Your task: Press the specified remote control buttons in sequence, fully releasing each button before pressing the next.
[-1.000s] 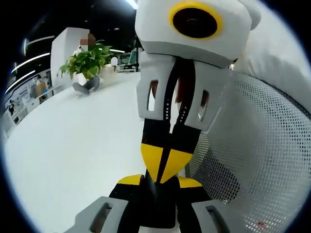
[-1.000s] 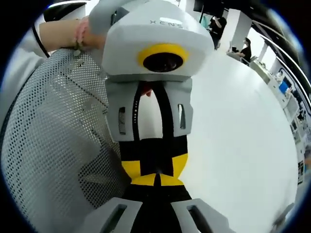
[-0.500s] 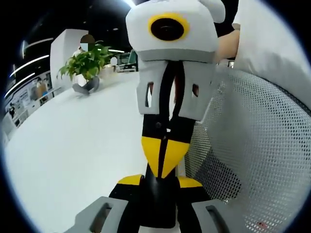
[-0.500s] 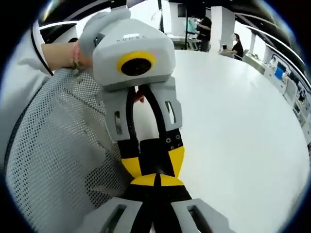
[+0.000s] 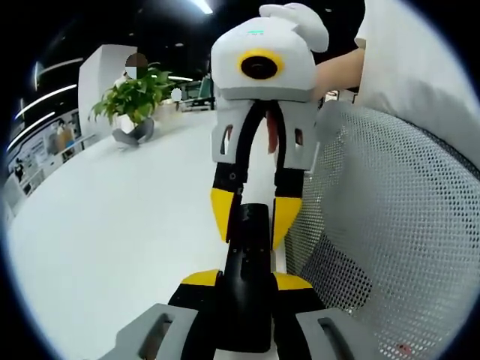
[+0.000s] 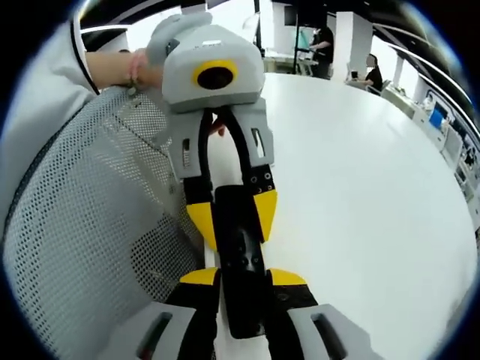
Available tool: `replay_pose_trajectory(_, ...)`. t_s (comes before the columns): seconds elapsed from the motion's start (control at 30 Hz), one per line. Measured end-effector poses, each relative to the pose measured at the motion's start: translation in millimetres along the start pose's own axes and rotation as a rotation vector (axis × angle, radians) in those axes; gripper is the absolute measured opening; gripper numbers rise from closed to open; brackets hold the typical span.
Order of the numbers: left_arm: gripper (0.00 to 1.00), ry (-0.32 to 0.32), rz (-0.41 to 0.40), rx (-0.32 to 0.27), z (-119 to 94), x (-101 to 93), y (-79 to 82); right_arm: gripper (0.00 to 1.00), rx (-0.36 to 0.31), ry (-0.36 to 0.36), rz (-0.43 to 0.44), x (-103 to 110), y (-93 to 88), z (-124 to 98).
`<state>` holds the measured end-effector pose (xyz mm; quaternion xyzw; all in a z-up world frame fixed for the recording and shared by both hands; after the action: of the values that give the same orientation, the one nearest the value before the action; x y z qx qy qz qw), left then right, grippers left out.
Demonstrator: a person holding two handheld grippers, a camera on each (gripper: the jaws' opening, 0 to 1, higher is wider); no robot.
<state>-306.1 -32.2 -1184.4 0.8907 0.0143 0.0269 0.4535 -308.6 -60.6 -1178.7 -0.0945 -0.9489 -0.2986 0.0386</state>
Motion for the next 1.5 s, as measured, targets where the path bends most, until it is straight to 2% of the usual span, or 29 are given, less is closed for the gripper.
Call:
replay_pose_trajectory(0.17,0.25,0.005,0.002,0.003,0,0.0,-0.2,0.22,0.007,0.008,-0.006,-1,-5.6,2)
replay_pose_trajectory(0.27,0.25,0.022,0.016,0.027,2,-1.0,0.4,0.22,-0.029,0.006,0.003,0,-3.3,4)
replay_pose_trajectory(0.47,0.25,0.053,-0.02,0.038,2,-0.2,0.3,0.2,-0.04,-0.002,-0.041,1,-2.3,4)
replay_pose_trajectory(0.57,0.27,0.066,-0.145,0.024,1,1.2,1.2,0.2,-0.038,-0.022,-0.067,2,-1.3,4)
replay_pose_trajectory(0.67,0.27,0.07,-0.107,0.028,2,2.1,2.6,0.2,-0.033,-0.03,-0.077,1,-0.3,5)
replay_pose_trajectory(0.9,0.27,0.098,-0.231,0.067,-17,4.0,1.7,0.2,-0.048,-0.026,-0.067,-1,3.9,8)
replay_pose_trajectory(0.97,0.3,0.151,-0.218,0.058,-30,10.3,6.0,0.2,-0.053,-0.024,-0.06,-1,3.8,8)
replay_pose_trajectory(1.1,0.43,0.298,-0.238,0.018,-61,25.9,12.3,0.2,-0.065,-0.023,-0.048,-2,4.6,8)
replay_pose_trajectory(1.23,0.55,0.404,-0.247,-0.028,-83,30.9,22.1,0.2,-0.05,-0.044,-0.094,-3,3.4,11)
replay_pose_trajectory(1.3,0.63,0.481,-0.245,-0.067,-95,36.3,28.0,0.2,-0.054,-0.045,-0.089,-3,4.1,10)
replay_pose_trajectory(1.33,0.71,0.551,-0.237,-0.087,-103,42.9,29.0,0.2,-0.057,-0.045,-0.085,-3,4.1,10)
replay_pose_trajectory(1.43,0.82,0.606,-0.323,-0.149,-115,45.0,30.2,0.2,-0.06,-0.046,-0.081,-3,3.9,10)
replay_pose_trajectory(1.5,0.87,0.672,-0.312,-0.165,-128,52.9,35.0,0.2,-0.062,-0.05,-0.087,-3,3.8,10)
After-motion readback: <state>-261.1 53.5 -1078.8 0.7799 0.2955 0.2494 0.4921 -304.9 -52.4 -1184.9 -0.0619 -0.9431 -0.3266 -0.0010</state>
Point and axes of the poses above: the point that each gripper's makers call its tool centre point, and the gripper's own axes: z roughly forward along the fingers, x roughly to its left, y roughly out of its top, the point moved 1 cm from there along -z, roughly backward along the fingers, and after that the axes turned 6 degrees about z, right-handed, at the moved point
